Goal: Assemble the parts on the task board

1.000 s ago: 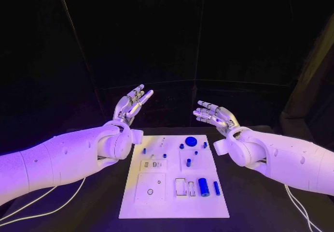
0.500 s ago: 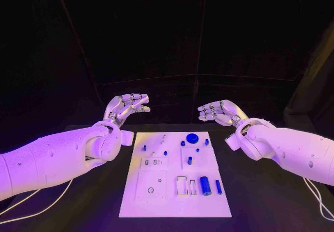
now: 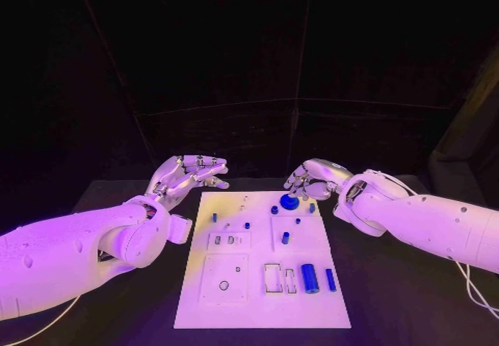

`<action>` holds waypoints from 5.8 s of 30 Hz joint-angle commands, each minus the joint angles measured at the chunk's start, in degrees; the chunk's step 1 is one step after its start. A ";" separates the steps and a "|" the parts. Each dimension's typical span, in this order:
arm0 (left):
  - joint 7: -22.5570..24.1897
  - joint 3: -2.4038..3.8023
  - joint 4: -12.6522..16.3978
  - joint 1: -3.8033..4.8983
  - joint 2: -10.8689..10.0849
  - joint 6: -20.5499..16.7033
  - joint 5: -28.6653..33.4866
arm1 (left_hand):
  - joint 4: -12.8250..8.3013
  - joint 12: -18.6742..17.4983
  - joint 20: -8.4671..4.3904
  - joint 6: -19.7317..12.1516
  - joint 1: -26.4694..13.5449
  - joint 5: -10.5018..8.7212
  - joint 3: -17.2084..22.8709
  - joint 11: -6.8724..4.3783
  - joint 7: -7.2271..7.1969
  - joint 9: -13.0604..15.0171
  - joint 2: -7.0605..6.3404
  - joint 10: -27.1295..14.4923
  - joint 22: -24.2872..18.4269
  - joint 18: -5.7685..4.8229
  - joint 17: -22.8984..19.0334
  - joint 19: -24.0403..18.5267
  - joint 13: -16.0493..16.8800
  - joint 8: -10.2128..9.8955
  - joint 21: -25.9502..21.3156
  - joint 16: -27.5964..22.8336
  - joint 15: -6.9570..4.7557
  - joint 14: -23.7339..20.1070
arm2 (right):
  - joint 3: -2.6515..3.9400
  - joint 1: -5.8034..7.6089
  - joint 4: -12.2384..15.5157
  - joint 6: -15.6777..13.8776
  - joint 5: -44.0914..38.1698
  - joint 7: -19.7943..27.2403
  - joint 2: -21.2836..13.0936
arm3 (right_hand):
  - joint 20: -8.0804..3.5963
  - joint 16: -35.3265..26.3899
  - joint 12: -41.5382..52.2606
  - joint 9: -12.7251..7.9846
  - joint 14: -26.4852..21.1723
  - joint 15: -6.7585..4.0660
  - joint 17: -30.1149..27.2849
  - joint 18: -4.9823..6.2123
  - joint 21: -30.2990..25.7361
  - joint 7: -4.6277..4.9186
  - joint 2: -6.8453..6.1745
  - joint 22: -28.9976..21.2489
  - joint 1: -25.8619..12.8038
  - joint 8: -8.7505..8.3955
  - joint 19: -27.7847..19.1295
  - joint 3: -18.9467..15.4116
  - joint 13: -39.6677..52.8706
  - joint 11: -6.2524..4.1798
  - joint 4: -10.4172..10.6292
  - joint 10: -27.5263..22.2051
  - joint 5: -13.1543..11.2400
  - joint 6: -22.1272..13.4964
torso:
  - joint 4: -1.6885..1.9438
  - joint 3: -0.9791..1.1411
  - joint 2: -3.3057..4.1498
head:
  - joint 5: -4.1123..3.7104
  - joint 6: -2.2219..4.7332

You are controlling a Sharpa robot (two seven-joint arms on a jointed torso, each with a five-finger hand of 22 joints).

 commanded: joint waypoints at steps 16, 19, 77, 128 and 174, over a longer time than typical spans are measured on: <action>-2.25 -0.01 4.82 0.19 -1.44 2.80 -0.96 | -0.31 -1.66 0.15 -0.01 -0.39 0.29 0.04 0.34 0.22 -0.57 0.56 -0.37 -0.25 0.66 0.88 0.69 -0.44 -1.29 -0.29 -0.16 0.12 0.25 | 0.17 1.20 2.09 3.74 -23.40 -12.53 2.86 | -0.81 27.34 -2.80 0.03 4.44 -1.07 18.46 -2.95 24.37 -0.58 -3.71 29.21 -7.29 -3.24 14.36 7.03 0.31 -0.80 0.03 0.62 1.13 1.09 | 0.58 0.11 4.70 | -0.44 1.17; -2.46 -0.02 4.84 0.19 -1.48 3.02 -0.95 | -0.30 -1.67 0.16 -0.01 -0.41 0.29 0.04 0.34 0.23 -0.57 0.56 -0.37 -0.25 0.66 0.89 0.69 -0.44 -1.30 -0.29 -0.16 0.12 0.25 | 0.17 1.37 2.13 3.87 -23.94 -13.17 3.13 | -0.63 31.81 -2.88 0.00 3.74 -0.86 22.35 -3.28 26.55 -0.48 -4.40 32.16 -8.02 -3.29 14.84 8.77 0.24 -0.55 0.09 -0.26 1.51 0.80 | 0.69 0.12 4.81 | -0.59 1.08; -3.92 -0.03 4.66 0.24 -1.71 4.30 -0.93 | -0.09 -2.11 0.20 0.00 -0.95 0.29 0.08 0.43 0.34 -0.74 0.88 -0.42 -0.38 0.66 1.35 0.84 -0.49 -1.72 -0.37 -0.17 0.17 0.27 | 0.18 1.80 -2.70 13.38 -22.81 -15.00 8.35 | 0.22 46.07 -2.53 0.43 1.96 -0.20 33.93 -4.58 33.60 -0.55 -3.71 42.54 -9.81 -2.26 16.79 20.25 0.27 -0.01 2.59 -3.13 -1.86 1.32 | 0.79 0.07 5.40 | -0.79 -1.27; -3.54 -0.03 2.26 0.81 -1.91 5.94 1.97 | -0.57 -2.82 0.49 0.07 -0.86 0.29 0.36 0.70 0.58 -0.96 1.11 -0.45 -0.95 0.56 1.80 0.06 -0.49 -2.43 -1.24 -1.25 0.56 -1.14 | 0.24 2.20 -11.03 2.09 -20.79 -14.27 18.01 | 0.24 46.75 -3.01 0.37 1.46 -0.10 33.24 -4.70 34.28 -0.26 -5.19 43.43 -9.40 -2.89 16.67 23.93 0.08 0.14 3.41 -2.70 -2.48 2.54 | 1.18 -0.13 6.45 | 0.40 0.55; -4.93 -0.03 2.18 1.10 -1.83 6.82 1.97 | -0.61 -3.23 0.66 -0.09 -1.06 0.27 0.37 0.89 0.78 -1.05 1.20 -0.72 -1.20 0.55 1.98 -0.21 -0.52 -2.82 -1.60 -1.71 0.75 -1.60 | 0.23 2.52 -14.79 2.69 -21.01 -15.79 21.64 | 1.50 41.79 -2.08 -0.07 -0.57 1.11 23.69 -3.29 30.83 0.86 -9.98 35.94 -9.95 -3.51 11.77 18.72 0.02 1.55 7.41 -11.95 -5.73 -9.77 | 1.07 -0.17 6.55 | 0.44 0.18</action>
